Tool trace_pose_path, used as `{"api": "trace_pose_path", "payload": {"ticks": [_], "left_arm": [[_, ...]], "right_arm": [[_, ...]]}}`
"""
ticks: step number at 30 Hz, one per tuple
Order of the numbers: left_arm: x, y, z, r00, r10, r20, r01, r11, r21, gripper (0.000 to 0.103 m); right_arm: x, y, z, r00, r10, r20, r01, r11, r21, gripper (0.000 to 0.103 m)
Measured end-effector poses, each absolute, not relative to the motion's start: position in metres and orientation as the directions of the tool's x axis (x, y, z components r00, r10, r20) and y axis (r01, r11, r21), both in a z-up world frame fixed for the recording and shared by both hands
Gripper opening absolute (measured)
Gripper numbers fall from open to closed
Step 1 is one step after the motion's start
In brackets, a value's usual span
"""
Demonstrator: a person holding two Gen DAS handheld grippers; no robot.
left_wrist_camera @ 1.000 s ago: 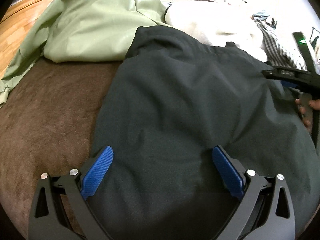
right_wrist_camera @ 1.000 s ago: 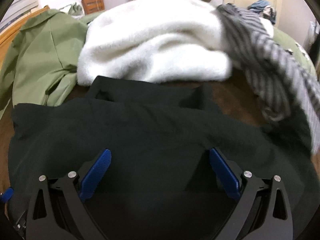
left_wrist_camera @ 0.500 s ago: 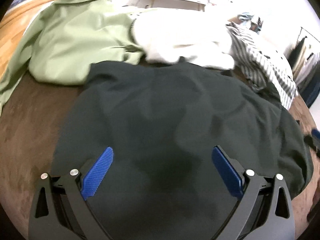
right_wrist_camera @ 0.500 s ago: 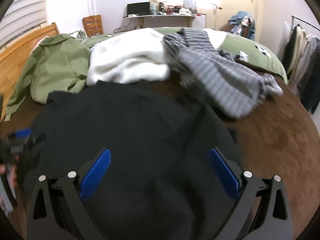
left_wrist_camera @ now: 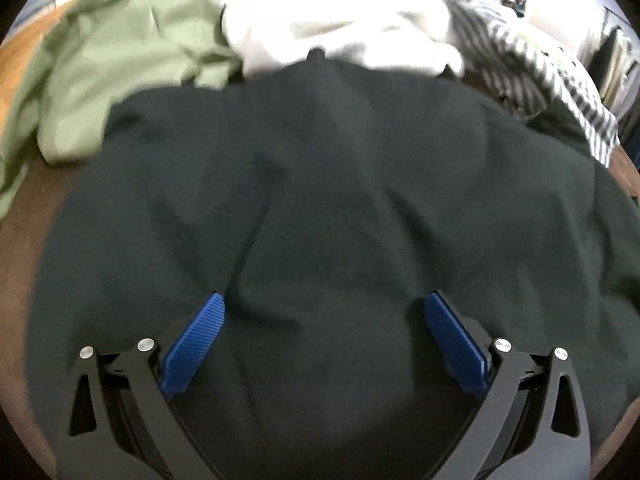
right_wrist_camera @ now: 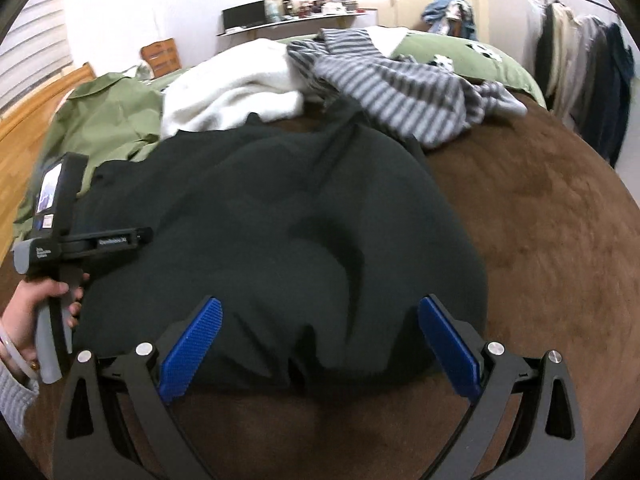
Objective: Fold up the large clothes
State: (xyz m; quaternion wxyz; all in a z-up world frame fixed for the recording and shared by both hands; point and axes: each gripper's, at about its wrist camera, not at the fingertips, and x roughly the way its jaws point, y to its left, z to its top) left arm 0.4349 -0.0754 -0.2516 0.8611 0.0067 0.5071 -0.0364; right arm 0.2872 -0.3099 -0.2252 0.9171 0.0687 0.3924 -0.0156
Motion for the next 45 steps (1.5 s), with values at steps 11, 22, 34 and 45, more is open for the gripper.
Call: {"api": "trace_pose_path", "payload": {"ticks": [11,22,34,45], "left_arm": [[0.438,-0.073,-0.26,0.483,-0.072,-0.872,0.084,0.996,-0.036,0.098],[0.439,-0.071,-0.261,0.487,-0.086,-0.869,0.078,0.995,-0.055,0.098],[0.435,-0.068,-0.26,0.513,-0.097,-0.853,0.08,0.995,-0.065,0.098],[0.434,-0.068,-0.259,0.516,-0.096,-0.851,0.079,0.995,-0.065,0.098]], "right_arm": [[0.26,-0.31,-0.224,0.731,0.031,-0.681,0.133,0.973,0.187,0.097],[0.231,-0.362,-0.275,0.745,0.233,-0.625,0.266,0.755,0.599,0.097],[0.295,-0.372,-0.282,0.851,0.307,-0.426,0.262,0.456,0.851,0.099],[0.296,-0.372,-0.307,0.856,0.199,-0.478,0.37,0.411,0.834,0.034]]}}
